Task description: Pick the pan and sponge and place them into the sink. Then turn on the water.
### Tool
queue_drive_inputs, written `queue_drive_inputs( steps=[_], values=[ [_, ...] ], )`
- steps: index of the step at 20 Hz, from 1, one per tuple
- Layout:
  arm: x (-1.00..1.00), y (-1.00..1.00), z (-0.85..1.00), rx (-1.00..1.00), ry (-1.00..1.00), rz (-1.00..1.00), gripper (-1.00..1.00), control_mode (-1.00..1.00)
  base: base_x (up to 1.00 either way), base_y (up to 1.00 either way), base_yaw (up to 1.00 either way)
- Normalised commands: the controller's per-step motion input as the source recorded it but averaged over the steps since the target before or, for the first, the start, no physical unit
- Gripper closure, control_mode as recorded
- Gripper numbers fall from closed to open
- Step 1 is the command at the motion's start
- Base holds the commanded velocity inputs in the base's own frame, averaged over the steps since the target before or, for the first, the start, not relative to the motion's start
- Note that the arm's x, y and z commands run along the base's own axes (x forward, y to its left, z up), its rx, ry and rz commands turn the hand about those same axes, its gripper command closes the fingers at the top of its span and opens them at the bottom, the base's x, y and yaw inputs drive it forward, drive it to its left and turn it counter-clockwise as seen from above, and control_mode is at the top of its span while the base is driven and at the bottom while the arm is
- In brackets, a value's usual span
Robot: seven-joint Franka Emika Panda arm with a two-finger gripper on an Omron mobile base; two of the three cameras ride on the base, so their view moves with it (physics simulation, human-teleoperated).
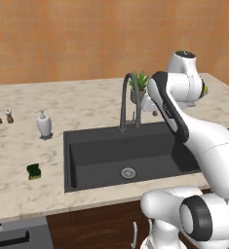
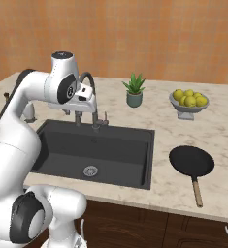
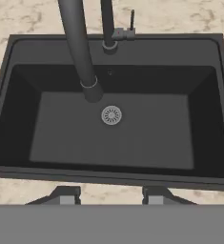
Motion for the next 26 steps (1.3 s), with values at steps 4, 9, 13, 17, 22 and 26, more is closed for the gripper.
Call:
queue_drive_inputs(
  steps=[4,9,13,17,22,26],
  values=[
    [-0.04,-0.32,0.0,0.0,0.0,0.0,-1.0,-1.0,0.0,0.0,0.0],
    [-0.27,-0.81,-0.1,0.0,0.0,0.0,-1.0,-1.0,0.0,0.0,0.0],
    [-0.39,-0.87,-0.19,0.0,0.0,0.0,-1.0,-1.0,0.0,0.0,0.0],
    [-0.49,-0.96,-0.32,0.0,0.0,0.01,-1.0,-1.0,0.0,0.0,0.0],
    [-0.53,-0.92,-0.35,0.0,0.0,0.0,-1.0,-1.0,0.0,0.0,0.0],
    [-0.47,-0.88,-0.35,0.0,0.0,0.0,-1.0,-1.0,0.0,0.0,0.0]
  ],
)
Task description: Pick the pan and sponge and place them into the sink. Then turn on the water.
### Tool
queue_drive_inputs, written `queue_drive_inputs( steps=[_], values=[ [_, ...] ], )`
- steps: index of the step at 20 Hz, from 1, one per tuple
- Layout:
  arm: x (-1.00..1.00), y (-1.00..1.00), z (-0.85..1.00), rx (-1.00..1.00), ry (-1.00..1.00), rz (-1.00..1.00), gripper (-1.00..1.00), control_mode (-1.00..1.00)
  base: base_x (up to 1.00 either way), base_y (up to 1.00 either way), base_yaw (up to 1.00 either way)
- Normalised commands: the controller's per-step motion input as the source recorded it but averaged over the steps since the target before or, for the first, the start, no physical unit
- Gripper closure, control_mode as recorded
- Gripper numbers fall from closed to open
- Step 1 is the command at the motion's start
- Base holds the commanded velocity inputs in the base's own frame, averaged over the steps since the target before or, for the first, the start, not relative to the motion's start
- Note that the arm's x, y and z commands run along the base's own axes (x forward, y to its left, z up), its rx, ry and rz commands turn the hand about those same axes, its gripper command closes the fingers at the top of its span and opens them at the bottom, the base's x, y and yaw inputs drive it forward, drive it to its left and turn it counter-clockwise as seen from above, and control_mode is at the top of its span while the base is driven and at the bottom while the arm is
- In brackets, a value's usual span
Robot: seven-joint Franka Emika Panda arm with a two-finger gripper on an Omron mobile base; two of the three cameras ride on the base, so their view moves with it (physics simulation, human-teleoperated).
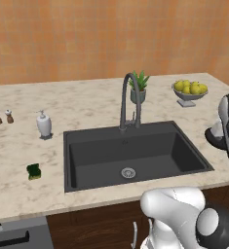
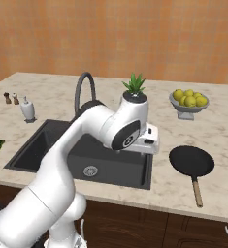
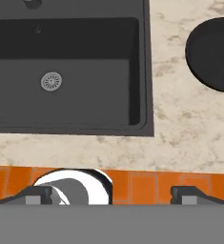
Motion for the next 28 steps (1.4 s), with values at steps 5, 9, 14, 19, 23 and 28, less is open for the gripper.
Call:
queue_drive_inputs(
  steps=[5,9,14,19,23,28],
  values=[
    [-0.28,-0.75,-0.35,-0.02,0.0,0.0,-1.0,-1.0,0.0,0.0,0.0],
    [0.0,-0.45,-0.32,-0.04,0.0,0.0,-1.0,-1.0,0.0,0.0,0.0],
    [0.0,-0.37,-0.27,-0.01,0.0,0.0,-1.0,-1.0,0.0,0.0,0.0],
    [0.01,-0.47,-0.23,-0.01,0.04,0.0,-1.0,-1.0,0.0,0.0,0.0],
    [0.11,-0.47,-0.15,0.0,0.1,0.0,-1.0,-1.0,0.0,0.0,0.0],
    [0.24,-0.32,-0.18,-0.01,0.08,0.01,-1.0,-1.0,0.0,0.0,0.0]
  ],
)
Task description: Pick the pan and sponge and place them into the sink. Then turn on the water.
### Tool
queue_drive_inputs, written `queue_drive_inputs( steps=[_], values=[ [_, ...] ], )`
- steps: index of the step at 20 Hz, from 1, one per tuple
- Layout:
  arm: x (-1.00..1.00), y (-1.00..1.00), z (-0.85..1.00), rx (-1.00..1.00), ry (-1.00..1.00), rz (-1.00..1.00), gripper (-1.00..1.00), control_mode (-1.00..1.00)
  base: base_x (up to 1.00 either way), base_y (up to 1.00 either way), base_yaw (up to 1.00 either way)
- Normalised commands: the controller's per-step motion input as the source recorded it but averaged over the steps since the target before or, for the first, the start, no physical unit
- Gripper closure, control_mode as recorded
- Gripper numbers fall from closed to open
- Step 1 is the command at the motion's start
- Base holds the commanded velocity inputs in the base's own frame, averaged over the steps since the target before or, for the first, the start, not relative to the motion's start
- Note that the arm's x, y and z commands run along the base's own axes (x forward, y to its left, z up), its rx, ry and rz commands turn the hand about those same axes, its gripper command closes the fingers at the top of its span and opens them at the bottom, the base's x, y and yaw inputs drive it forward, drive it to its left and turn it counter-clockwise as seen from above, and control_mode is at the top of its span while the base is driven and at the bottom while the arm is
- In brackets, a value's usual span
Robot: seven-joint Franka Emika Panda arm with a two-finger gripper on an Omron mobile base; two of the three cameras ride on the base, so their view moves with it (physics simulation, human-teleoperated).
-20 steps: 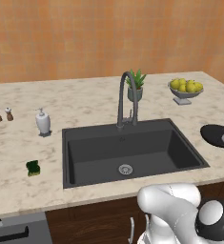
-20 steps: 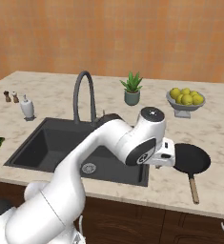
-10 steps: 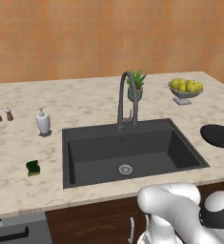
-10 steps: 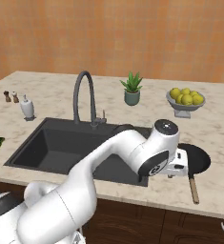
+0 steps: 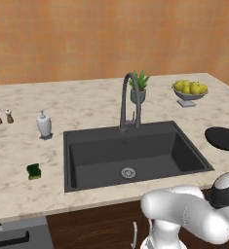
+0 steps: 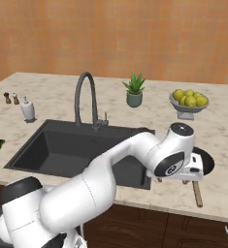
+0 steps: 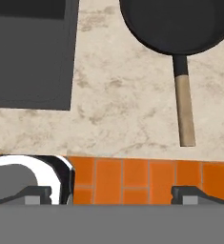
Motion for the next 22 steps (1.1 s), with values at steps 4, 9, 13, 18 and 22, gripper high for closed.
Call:
queue_drive_inputs(
  steps=[4,9,13,18,22],
  values=[
    [0.21,-0.28,-0.3,-0.01,0.0,0.03,-1.0,-1.0,0.0,0.0,0.0],
    [0.17,-0.33,-0.35,0.0,0.02,0.05,-1.0,-1.0,0.0,0.0,0.0],
    [0.24,-0.29,-0.27,-0.01,0.08,0.04,-1.0,-1.0,0.0,0.0,0.0],
    [0.24,-0.33,-0.27,-0.01,0.08,0.04,-1.0,-1.0,0.0,0.0,0.0],
    [0.28,-0.33,-0.25,0.0,0.05,0.04,-1.0,-1.0,0.0,0.0,0.0]
  ],
)
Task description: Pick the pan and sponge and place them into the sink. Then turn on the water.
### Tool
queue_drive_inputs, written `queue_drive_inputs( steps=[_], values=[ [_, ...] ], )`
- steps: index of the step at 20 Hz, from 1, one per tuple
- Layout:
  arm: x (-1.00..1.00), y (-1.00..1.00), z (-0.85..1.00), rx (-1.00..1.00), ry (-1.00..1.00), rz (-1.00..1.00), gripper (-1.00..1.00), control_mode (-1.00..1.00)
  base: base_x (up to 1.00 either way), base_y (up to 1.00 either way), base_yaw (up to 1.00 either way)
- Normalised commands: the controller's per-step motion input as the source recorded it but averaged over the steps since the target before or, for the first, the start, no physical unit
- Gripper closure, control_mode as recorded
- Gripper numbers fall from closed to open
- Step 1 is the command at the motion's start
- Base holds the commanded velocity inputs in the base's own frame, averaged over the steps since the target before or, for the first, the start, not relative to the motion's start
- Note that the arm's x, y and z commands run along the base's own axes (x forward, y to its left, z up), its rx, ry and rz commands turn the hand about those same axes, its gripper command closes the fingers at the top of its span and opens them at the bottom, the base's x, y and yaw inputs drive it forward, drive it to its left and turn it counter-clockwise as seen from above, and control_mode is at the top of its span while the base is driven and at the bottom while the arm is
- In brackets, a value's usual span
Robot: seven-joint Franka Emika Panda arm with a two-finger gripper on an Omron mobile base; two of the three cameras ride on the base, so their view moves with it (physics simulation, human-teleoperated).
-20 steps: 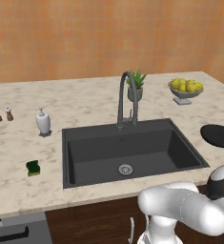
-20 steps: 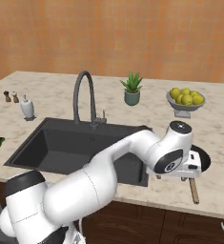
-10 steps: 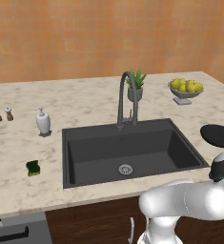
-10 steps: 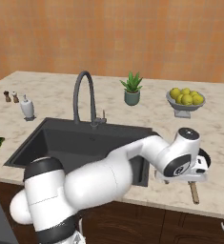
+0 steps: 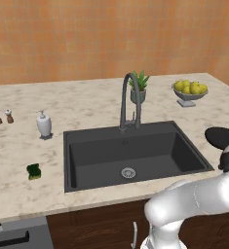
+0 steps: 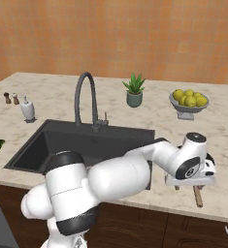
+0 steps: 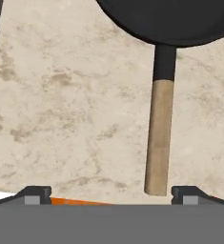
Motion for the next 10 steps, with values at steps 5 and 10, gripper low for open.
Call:
queue_drive_inputs(
  steps=[5,10],
  values=[
    [0.31,-0.38,-0.25,0.0,0.07,0.05,-1.0,-1.0,0.0,0.0,0.0],
    [0.33,-0.35,-0.3,0.0,0.01,0.06,-1.0,-1.0,0.0,0.0,0.0]
  ],
)
